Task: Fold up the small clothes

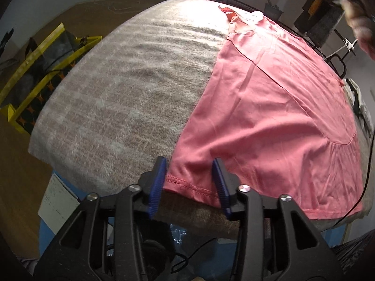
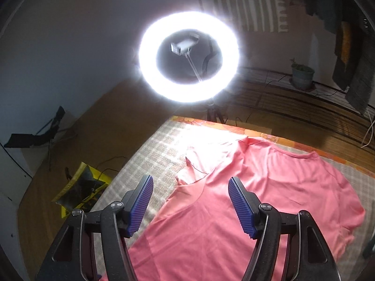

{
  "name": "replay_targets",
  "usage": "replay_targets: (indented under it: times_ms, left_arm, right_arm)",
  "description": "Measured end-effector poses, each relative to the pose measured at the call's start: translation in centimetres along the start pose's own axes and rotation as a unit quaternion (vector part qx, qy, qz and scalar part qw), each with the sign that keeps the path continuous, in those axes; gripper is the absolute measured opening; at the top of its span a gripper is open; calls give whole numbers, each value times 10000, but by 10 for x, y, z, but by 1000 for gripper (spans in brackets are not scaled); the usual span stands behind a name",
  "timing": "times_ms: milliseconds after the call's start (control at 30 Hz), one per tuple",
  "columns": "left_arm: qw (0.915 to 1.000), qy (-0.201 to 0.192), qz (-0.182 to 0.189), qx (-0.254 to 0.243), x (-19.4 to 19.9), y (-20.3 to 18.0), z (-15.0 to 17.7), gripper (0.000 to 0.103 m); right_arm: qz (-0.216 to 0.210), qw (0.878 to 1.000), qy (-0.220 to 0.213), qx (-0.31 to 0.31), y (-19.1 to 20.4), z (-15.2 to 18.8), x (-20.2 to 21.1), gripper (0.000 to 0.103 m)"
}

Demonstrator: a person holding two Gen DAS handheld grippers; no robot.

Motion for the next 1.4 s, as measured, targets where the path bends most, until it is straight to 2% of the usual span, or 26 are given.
replay_targets:
  times_ms: [67, 167, 233, 300, 367, 567, 800, 867, 900, 933, 967, 1000, 1067, 1133, 1167, 1400]
  left_arm:
    - [10000, -32, -42, -50, -1, 0, 0, 34]
    - [9998, -108, -86, -149, -1, -2, -1, 15]
    - [9998, -125, -37, -127, -2, -2, -2, 8]
    - [9999, -117, 28, -35, -2, 1, -4, 5]
    - [9999, -111, 97, 87, -3, 6, -4, 2]
    - [9984, -93, 344, 433, 0, 18, -4, 0]
    - [9967, -35, 515, 621, -1, 26, -3, 0]
    - [9973, -82, 492, 536, 0, 24, -4, 0]
    - [9975, -101, 477, 508, 0, 25, -4, 0]
    - [9976, -113, 473, 485, 1, 25, -3, 0]
    - [9973, -111, 525, 510, 2, 26, -3, 0]
    - [9970, -117, 556, 527, 3, 27, -2, 0]
    - [9966, -151, 577, 576, 7, 31, 1, 0]
    - [9961, -193, 603, 620, 10, 32, 1, 0]
    - [9959, -219, 624, 621, 12, 32, 1, 0]
    - [9941, -206, 788, 715, 16, 32, 1, 0]
  right_arm:
    - [-80, 9998, 157, -26, 1, -2, -22, 65]
    - [-157, 9989, 438, 25, 7, -2, -61, 62]
    - [-164, 9980, 608, 45, 12, -1, -89, 62]
    - [-171, 9967, 792, 88, 19, -1, -120, 62]
    - [-97, 9956, 921, 160, 22, -2, -146, 62]
    - [595, 9902, 1219, 322, 14, -14, -216, 62]
    - [1343, 9782, 1549, 337, -6, -19, -271, 61]
    - [1482, 9746, 1648, 337, -11, -16, -283, 54]
    - [1535, 9742, 1614, 363, -12, -16, -284, 45]
    - [1545, 9752, 1535, 401, -10, -17, -284, 30]
    - [1539, 9760, 1477, 449, -8, -18, -283, 19]
    - [1576, 9752, 1474, 496, -4, -19, -284, 2]
    - [1571, 9757, 1425, 559, 4, -22, -281, 1]
    - [1059, 9869, 1090, 545, 20, -30, -267, 1]
    - [1003, 9883, 971, 611, 27, -34, -261, 1]
    - [1189, 9838, 1082, 799, 26, -28, -260, 0]
Point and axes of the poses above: each gripper's, at about its wrist camera, not at the fingertips, and x roughly against the way its jaws point, y to its left, z to its underside, the point moved 5 cm from there along -x, roughly the way its jaws point, and after that the axes turned 5 degrees about -z, right-handed, at the moved point
